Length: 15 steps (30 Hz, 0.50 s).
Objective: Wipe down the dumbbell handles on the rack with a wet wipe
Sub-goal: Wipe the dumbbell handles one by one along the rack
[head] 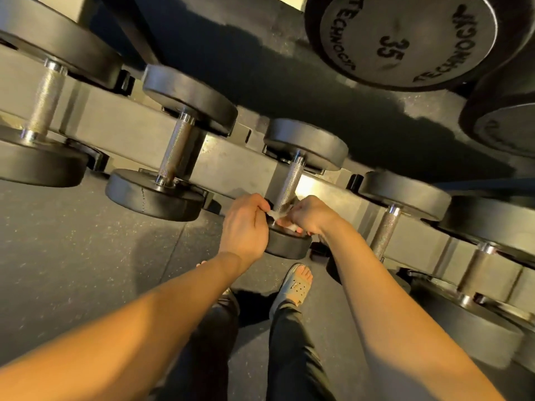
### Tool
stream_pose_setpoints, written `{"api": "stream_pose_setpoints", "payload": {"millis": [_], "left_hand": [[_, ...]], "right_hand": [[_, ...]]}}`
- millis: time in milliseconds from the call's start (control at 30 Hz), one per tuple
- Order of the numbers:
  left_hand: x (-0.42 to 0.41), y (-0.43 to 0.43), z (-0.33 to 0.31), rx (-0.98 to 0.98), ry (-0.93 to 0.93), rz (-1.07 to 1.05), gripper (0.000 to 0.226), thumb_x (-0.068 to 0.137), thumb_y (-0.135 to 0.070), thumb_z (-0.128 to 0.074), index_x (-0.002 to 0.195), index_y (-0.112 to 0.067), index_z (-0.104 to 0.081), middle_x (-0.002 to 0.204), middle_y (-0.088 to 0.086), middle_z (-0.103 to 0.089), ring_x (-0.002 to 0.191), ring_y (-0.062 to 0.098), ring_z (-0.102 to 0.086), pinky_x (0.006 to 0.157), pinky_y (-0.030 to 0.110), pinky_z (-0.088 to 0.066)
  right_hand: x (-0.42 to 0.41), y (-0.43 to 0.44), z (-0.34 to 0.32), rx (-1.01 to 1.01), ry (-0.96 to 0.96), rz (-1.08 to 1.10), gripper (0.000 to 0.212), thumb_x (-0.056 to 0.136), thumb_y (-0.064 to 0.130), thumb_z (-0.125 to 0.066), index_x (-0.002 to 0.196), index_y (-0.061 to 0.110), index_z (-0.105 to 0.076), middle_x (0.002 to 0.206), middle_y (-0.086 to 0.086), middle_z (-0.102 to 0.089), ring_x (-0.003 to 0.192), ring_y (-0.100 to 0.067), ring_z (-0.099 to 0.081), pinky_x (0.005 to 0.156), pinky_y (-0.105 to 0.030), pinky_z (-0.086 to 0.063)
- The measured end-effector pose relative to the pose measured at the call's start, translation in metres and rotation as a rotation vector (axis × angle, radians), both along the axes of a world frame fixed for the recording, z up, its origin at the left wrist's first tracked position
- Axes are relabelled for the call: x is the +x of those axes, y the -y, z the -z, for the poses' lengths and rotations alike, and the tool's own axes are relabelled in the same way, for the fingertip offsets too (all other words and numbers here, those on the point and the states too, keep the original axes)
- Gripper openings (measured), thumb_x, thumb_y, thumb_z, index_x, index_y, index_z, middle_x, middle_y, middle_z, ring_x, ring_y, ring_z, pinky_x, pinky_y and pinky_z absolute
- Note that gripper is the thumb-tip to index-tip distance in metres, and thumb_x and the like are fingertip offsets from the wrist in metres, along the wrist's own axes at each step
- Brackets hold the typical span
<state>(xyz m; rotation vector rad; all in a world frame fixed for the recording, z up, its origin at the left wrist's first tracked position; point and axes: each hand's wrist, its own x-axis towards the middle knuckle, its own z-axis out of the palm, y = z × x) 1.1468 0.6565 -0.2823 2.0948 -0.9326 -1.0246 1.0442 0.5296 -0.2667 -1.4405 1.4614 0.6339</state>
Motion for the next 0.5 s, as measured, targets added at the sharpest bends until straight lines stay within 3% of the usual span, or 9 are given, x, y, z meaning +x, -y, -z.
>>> {"api": "stream_pose_setpoints", "payload": {"millis": [167,367,433,500], "left_hand": [[0.011,0.001,-0.012,0.169,0.338,0.244,0.028,0.1,-0.024,-0.045,0.117,-0.014,-0.064,0.12,0.007,-0.057,0.114,0.026,-0.049,0.095,0.041,-0.041],[0.039,-0.005,-0.024,0.176,0.172,0.393,0.031,0.107,-0.032,-0.044,0.127,-0.018,-0.061,0.12,0.005,-0.062,0.111,0.024,-0.057,0.093,0.04,-0.05],[0.05,-0.009,-0.027,0.128,0.259,0.412,0.03,0.104,-0.029,-0.049,0.128,-0.017,-0.062,0.118,0.006,-0.064,0.108,0.026,-0.06,0.093,0.04,-0.049],[0.06,-0.016,-0.03,0.095,0.397,0.442,0.028,0.1,-0.028,-0.052,0.121,-0.016,-0.066,0.111,0.007,-0.065,0.105,0.029,-0.06,0.092,0.041,-0.045]], "right_hand": [[-0.001,0.014,-0.004,0.092,-0.072,-0.145,0.024,0.093,0.023,-0.072,0.104,0.002,-0.069,0.084,-0.013,-0.066,0.061,-0.018,-0.053,0.051,-0.026,-0.041],[0.008,-0.012,-0.002,-0.182,-0.025,-0.163,0.017,0.093,0.017,-0.061,0.1,0.002,-0.067,0.083,-0.006,-0.062,0.082,-0.022,-0.061,0.056,-0.024,-0.042],[0.009,-0.024,-0.008,-0.29,0.081,-0.306,0.019,0.092,0.014,-0.06,0.105,0.007,-0.072,0.098,-0.008,-0.069,0.092,-0.023,-0.065,0.065,-0.026,-0.049],[0.016,-0.026,-0.017,-0.327,0.183,-0.568,0.026,0.092,0.008,-0.058,0.112,0.016,-0.074,0.111,-0.005,-0.07,0.103,-0.023,-0.065,0.086,-0.031,-0.053]]}}
